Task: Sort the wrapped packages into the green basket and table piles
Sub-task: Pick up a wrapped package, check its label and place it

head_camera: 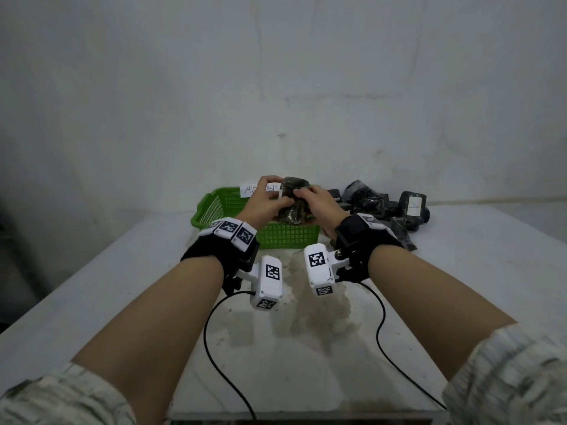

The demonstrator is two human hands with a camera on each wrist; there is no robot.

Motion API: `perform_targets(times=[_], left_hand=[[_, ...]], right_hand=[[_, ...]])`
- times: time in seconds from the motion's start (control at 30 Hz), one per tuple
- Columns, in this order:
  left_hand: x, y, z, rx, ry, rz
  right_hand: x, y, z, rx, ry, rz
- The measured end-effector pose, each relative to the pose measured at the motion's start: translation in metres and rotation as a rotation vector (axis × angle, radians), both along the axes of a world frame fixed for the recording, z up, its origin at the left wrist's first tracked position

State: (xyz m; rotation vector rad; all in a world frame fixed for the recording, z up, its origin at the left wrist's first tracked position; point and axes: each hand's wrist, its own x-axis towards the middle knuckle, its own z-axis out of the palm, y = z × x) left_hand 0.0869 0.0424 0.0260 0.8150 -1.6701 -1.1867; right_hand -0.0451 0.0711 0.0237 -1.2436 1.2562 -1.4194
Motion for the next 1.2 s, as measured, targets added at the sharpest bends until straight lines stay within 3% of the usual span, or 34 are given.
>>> perform_targets(times=[0.2, 0.3, 0.37, 0.43, 0.53, 0.63, 0.77, 0.9, 1.03, 1.13, 1.2], left_hand=[[0.012, 0.016, 0.006, 0.151, 0.011, -0.062], [0.019, 0.009, 0.002, -0.043, -0.089, 0.053], [0.023, 0.0, -0.001, -0.15, -0.126, 0.16], [0.025, -0.011, -0.004, -0.172, -0.128, 0.183], [0.029, -0.034, -0.007, -0.185, -0.12, 0.188], [0.03, -0.061, -0.009, -0.169, -0.119, 0.205], [0.03, -0.099, -0.011, -0.109, -0.195, 0.23], [0.027, -0.128, -0.01, -0.046, -0.184, 0.237], [0.026, -0.148, -0.004, 0.023, -0.196, 0.181], [0.029, -0.16, 0.003, 0.132, -0.08, 0.179], [0.029, -0.166, 0.008, 0.195, -0.025, 0.219]], right_hand=[[0.002, 0.004, -0.004, 0.011, -0.071, 0.058], [0.002, -0.001, -0.004, 0.001, -0.07, 0.075], [0.002, -0.008, -0.005, -0.002, -0.207, 0.077], [0.004, -0.016, -0.007, -0.006, -0.322, 0.128], [0.009, -0.038, -0.009, -0.004, -0.335, 0.16], [0.011, -0.068, -0.008, 0.047, -0.278, 0.043], [0.008, -0.112, -0.004, 0.074, -0.051, -0.035], [0.007, -0.139, -0.002, 0.102, 0.07, 0.086], [0.011, -0.151, -0.002, 0.102, 0.06, 0.175], [0.007, -0.161, 0.007, 0.143, 0.112, 0.158], [0.006, -0.165, 0.014, 0.228, 0.205, 0.27]])
